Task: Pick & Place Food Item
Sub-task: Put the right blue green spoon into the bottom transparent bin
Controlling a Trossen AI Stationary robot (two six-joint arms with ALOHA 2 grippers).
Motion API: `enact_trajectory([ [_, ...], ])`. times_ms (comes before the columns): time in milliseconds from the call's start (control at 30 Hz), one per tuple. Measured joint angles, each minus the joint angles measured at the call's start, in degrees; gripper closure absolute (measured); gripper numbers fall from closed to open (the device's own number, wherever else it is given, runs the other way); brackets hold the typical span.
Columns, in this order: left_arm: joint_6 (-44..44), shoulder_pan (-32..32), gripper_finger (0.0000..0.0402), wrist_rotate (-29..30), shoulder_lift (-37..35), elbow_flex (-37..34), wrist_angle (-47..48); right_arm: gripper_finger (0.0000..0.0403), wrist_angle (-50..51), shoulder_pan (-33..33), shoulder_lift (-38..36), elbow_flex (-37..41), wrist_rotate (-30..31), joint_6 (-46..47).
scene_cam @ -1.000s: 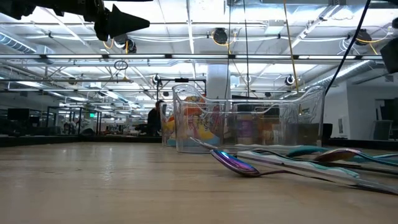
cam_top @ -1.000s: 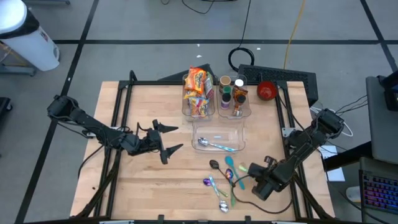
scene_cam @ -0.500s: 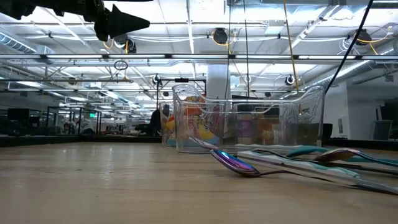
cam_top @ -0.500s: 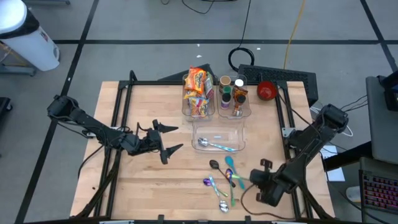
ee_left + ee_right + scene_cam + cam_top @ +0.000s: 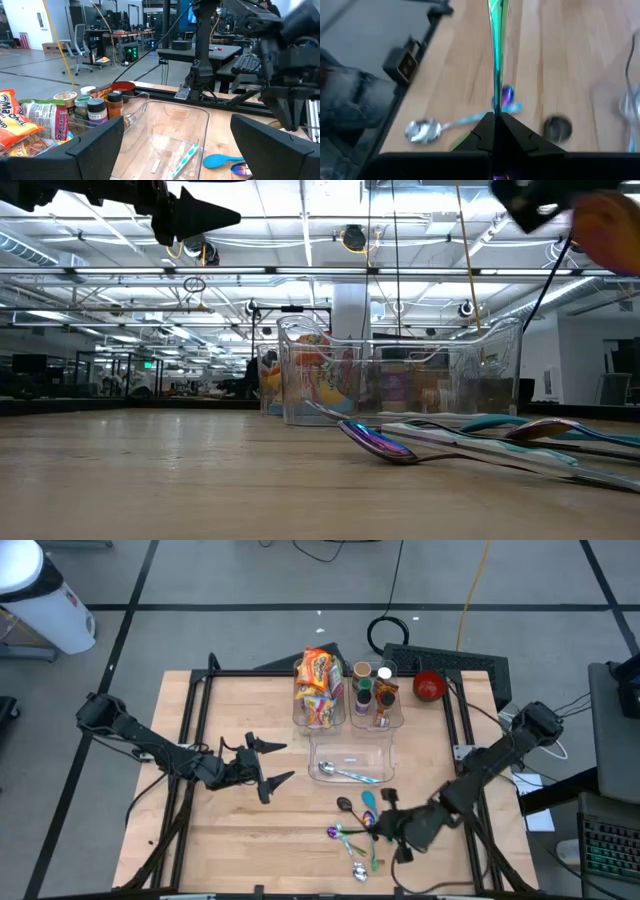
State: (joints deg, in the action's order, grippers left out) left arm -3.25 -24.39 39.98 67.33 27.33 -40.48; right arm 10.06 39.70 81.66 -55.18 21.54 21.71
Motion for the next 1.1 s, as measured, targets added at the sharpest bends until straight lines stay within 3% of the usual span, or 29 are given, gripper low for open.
enact_trajectory([
  [133, 0.0, 0.0, 0.0027, 0.0, 0.0, 0.0, 0.0, 0.0397, -2.1, -8.1, -2.6, 0.0, -6.3, -7.5],
  [367, 0.0, 0.0, 0.0027, 0.0, 0.0, 0.0, 0.0, 0.0397, 1.8, -22.9, -7.8, 0.0, -7.3, -11.1],
  [600, 0.0, 0.0, 0.0027, 0.0, 0.0, 0.0, 0.0, 0.0397, 6.1, -34.2, -6.9, 0.9, -14.6, -19.5],
  [1100, 0.0, 0.0, 0.0027, 0.0, 0.0, 0.0, 0.0, 0.0397, 4.2, -42.0, -1.1, 8.9, -17.5, -19.6],
])
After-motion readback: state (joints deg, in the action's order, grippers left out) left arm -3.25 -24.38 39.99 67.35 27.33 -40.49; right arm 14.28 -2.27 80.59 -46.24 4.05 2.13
